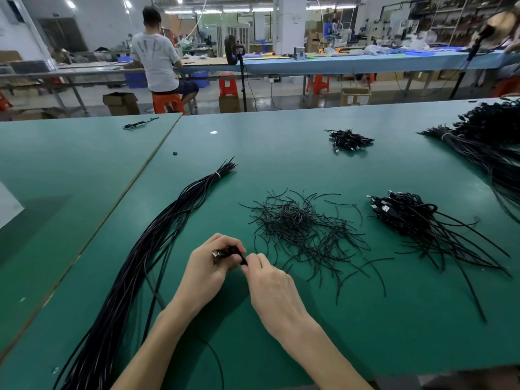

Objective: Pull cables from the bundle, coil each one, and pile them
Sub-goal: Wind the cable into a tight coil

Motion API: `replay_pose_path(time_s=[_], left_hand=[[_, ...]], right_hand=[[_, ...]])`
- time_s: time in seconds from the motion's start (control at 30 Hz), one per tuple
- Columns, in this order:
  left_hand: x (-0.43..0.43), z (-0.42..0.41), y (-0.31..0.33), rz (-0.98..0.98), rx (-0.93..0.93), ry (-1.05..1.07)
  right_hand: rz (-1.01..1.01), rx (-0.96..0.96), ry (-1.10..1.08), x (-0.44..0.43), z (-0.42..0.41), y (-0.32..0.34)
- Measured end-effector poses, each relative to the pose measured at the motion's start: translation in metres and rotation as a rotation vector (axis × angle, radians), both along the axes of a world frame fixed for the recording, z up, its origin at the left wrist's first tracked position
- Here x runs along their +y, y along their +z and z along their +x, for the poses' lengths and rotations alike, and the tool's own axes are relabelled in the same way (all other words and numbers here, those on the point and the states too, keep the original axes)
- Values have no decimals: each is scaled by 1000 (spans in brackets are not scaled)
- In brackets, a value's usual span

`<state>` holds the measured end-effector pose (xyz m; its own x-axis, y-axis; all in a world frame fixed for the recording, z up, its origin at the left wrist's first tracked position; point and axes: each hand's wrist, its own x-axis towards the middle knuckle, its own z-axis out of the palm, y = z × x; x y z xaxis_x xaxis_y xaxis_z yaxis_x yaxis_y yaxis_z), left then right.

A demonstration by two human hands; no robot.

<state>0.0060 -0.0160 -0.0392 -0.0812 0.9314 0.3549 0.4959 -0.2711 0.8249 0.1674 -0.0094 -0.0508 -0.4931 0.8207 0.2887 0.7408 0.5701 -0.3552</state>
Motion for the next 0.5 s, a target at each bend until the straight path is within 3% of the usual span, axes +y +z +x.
replay_pose_path(time_s=[0.5], left_hand=[[3,2,15,-169,-205,-230]], right_hand=[[-155,60,99,7,31,14]])
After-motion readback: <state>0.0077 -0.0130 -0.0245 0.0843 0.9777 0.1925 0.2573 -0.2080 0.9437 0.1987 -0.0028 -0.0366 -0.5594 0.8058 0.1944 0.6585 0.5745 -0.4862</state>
